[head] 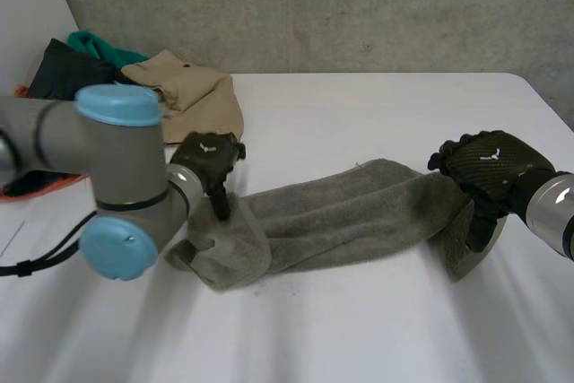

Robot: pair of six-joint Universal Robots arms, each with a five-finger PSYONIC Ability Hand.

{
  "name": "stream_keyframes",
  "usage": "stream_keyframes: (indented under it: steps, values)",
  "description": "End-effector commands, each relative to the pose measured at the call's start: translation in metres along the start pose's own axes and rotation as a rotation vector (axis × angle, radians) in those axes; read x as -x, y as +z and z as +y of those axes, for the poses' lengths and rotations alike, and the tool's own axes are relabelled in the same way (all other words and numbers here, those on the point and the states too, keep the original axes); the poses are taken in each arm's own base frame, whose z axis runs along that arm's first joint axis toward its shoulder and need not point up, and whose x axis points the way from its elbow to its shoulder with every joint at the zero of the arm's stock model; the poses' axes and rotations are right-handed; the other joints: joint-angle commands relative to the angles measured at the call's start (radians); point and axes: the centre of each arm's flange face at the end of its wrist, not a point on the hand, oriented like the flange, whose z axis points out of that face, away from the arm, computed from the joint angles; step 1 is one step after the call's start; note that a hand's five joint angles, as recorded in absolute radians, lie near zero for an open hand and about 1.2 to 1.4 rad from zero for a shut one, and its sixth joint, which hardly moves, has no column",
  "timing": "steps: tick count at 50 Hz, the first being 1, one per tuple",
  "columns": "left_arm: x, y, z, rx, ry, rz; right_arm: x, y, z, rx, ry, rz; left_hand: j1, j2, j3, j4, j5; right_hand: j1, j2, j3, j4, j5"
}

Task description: Fold the laundry.

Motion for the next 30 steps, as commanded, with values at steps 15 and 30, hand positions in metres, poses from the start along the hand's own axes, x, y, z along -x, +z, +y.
stream_keyframes:
  steps: [15,30]
  values:
    - [0.002,0.022,0.025,0.054,0.156,-0.070,-0.010,0.004,0.015,0.027,0.032,-0.002,1.078,1.073,1.070,1.078,1.075,-0.035,-0.046,-0.044,-0.061,-0.067]
    - [0.033,-0.050,-0.096,-0.448,0.098,-0.217,-0.038,0.015,0.001,-0.028,0.037,0.073,1.078,1.073,1.070,1.078,1.075,-0.035,-0.046,-0.044,-0.061,-0.067]
